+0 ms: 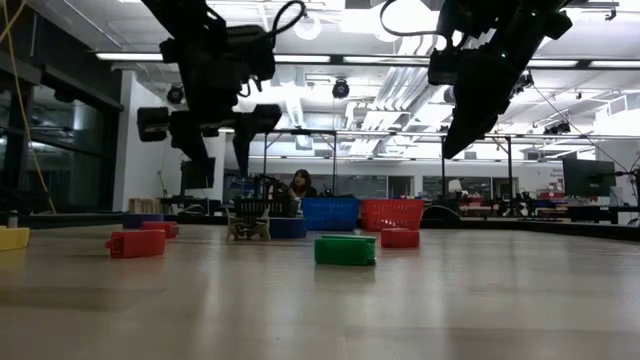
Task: Pick and place Stapler, Stapler remover, tape
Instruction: Put the light gray staple remover into the red bin
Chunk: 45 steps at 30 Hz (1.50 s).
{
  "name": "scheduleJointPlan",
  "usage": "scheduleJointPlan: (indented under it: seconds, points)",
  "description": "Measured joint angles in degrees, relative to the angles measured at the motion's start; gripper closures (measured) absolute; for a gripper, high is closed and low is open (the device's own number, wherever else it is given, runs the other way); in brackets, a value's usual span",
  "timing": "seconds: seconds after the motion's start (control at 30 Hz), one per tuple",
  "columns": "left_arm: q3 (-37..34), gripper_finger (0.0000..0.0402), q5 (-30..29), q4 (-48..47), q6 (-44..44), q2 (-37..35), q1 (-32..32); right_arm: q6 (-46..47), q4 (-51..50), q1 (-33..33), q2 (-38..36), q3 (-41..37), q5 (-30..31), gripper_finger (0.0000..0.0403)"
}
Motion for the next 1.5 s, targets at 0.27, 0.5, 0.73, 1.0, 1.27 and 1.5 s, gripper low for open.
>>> scheduleJointPlan:
  seconds: [0.27, 0.5, 0.73, 1.0, 1.27, 1.5]
  points:
    - [0.0, 0.0182, -5.7, 1.3, 6.5, 4.6, -5.4, 0.1, -0.1, 0.0, 0.0, 0.0, -0.1, 0.0201]
    - [0.0, 0.0182, -7.3, 4.6, 6.7, 7.7, -6.3, 0.1, -0.3, 0.0, 0.0, 0.0, -0.7, 0.0201]
    - [0.0, 0.0182, -7.3, 7.5, 5.7, 8.3, -6.2, 0.1, -0.6, 0.0, 0.0, 0.0, -1.7, 0.0201]
    - [0.0, 0.0182, -6.0, 8.0, 3.3, 10.1, -6.2, 0.1, -0.7, 0.0, 0.0, 0.0, -1.7, 0.0201]
    - [0.0, 0.0182, -5.2, 9.7, 0.7, 12.5, -6.2, 0.1, -0.8, 0.0, 0.0, 0.0, -1.7, 0.0201]
    - [0.0, 0.0182, -2.4, 9.5, 0.4, 12.5, -6.2, 0.1, -0.9, 0.0, 0.0, 0.0, -1.7, 0.0201]
